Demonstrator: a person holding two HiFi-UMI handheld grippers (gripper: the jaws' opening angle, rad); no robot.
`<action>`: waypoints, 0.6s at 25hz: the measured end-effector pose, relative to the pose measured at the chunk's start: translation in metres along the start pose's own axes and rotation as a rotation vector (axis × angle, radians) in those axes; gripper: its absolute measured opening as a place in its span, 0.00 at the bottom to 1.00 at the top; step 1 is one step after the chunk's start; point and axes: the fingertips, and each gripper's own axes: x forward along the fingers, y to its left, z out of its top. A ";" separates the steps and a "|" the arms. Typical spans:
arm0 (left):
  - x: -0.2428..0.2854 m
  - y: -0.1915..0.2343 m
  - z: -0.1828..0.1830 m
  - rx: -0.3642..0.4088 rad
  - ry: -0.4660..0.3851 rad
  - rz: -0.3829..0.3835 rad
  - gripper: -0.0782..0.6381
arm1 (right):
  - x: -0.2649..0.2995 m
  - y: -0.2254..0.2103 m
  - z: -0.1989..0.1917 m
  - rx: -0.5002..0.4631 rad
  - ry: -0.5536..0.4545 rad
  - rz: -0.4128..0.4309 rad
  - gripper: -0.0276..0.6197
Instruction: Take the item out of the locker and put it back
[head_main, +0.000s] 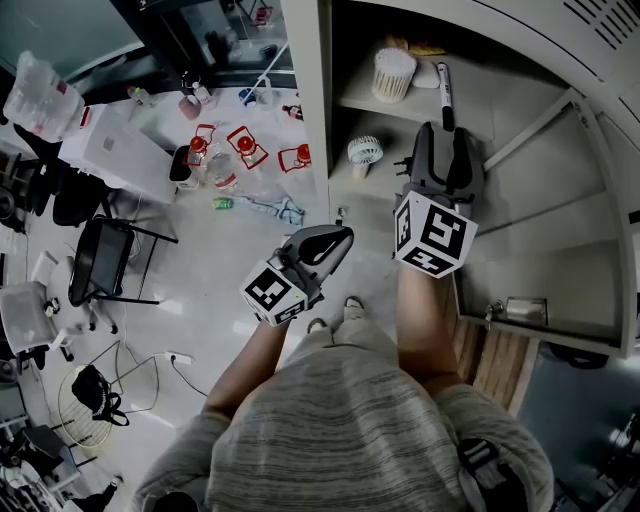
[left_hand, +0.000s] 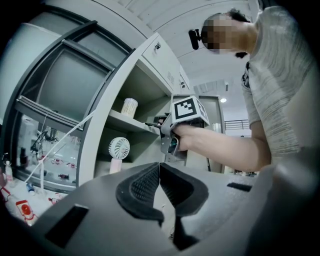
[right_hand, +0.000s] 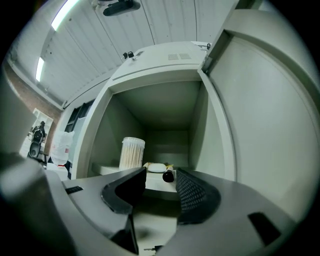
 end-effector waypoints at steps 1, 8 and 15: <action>0.000 -0.001 0.001 0.001 -0.002 -0.002 0.12 | -0.003 0.001 0.005 -0.010 -0.011 0.005 0.32; 0.003 -0.004 0.001 0.011 -0.004 0.000 0.12 | -0.017 0.013 0.045 -0.053 -0.092 0.060 0.32; 0.001 -0.004 0.007 0.015 -0.014 0.012 0.12 | -0.007 0.049 0.053 0.010 -0.059 0.216 0.32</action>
